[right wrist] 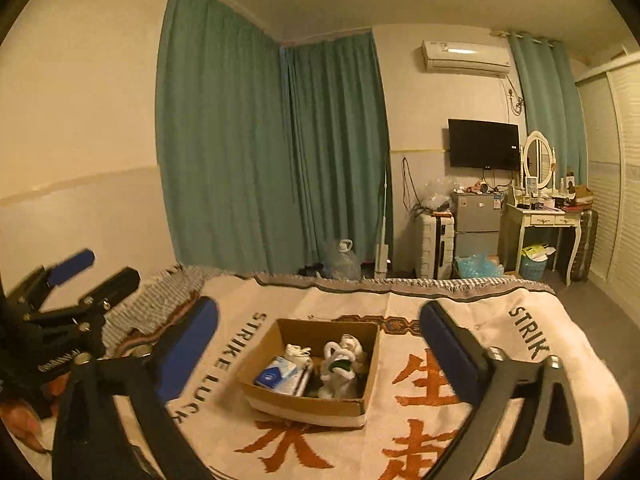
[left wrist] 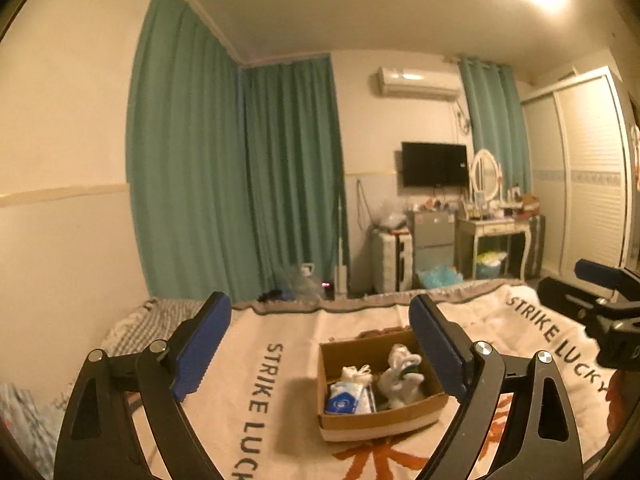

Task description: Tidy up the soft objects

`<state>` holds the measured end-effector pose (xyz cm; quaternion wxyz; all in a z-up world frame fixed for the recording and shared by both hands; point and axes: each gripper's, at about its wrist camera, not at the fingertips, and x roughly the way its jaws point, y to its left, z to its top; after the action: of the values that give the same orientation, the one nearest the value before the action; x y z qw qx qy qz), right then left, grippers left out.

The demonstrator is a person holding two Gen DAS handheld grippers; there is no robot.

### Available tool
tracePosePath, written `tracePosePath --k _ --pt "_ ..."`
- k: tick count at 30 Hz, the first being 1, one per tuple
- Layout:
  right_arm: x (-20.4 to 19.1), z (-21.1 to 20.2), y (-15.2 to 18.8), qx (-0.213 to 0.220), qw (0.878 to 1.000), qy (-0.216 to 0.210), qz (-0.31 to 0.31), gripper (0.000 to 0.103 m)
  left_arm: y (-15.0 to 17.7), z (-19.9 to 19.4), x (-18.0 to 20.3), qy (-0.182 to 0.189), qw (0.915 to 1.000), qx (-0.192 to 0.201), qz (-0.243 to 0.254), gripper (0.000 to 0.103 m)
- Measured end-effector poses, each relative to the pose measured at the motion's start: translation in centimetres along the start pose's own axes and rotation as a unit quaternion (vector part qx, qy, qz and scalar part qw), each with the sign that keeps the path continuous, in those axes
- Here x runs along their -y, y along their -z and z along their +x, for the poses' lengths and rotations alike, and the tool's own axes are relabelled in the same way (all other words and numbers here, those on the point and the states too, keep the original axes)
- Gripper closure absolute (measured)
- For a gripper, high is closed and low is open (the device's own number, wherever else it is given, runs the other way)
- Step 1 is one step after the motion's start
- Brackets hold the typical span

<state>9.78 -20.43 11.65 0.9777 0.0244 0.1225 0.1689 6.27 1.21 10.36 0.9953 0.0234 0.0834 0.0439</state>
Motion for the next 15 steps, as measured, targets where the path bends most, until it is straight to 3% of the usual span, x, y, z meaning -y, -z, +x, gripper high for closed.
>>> tracePosePath --k 7,15 --pt "0.2 -1.4 3.6 0.003 1.000 0.007 0.006 0.000 3.4 -0.4 0.9 0.013 0.9998 -0.013 0.010 0.011" --pt "2.3 1.4 9.2 -0.040 0.999 0.021 0.024 0.000 7.8 1.4 2.1 0.026 0.9968 -0.075 0.013 0.011"
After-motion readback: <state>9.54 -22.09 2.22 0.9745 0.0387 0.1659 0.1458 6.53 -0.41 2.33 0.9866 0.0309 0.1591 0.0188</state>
